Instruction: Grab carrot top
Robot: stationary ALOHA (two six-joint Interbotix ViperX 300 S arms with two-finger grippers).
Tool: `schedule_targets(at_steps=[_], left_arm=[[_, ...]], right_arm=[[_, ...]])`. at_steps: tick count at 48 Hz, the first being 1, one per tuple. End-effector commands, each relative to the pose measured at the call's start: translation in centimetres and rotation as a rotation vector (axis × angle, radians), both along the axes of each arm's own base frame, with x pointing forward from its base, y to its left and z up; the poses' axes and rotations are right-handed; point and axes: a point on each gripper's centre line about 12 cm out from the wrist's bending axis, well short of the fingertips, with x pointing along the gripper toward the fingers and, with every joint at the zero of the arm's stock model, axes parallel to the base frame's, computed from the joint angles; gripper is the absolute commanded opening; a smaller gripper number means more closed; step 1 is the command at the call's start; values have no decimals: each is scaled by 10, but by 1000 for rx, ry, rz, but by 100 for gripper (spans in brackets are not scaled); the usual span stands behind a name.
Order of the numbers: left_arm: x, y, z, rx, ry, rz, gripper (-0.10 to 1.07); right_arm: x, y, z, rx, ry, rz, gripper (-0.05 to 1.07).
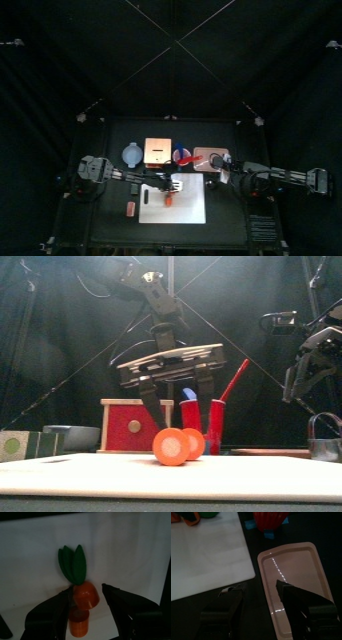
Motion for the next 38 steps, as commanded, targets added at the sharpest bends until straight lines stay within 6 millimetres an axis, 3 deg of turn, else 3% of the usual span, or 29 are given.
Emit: schedule_targets(at_steps=[1,12,21,24,30,34,38], left_arm=[[6,-3,12,-12,-30,5,86],[4,-8,7,-7,-6,-8,82],[0,-5,12,28,14,-37,70],[-2,-2,25,48,0,-58,67],[-9,3,74,70,-66,-144,67],[-23,11,107,81,-83,-196,67],[-43,23,126,100,-49,-218,67]], right_arm=[[1,0,2,-1,-9,0,84],[1,0,1,1,-5,-1,84],[0,0,1,1,-7,-1,84],[0,0,1,1,-7,-1,84],[0,0,1,1,-7,-3,84],[0,0,1,3,-6,-5,84],[0,-1,2,1,-7,-6,84]])
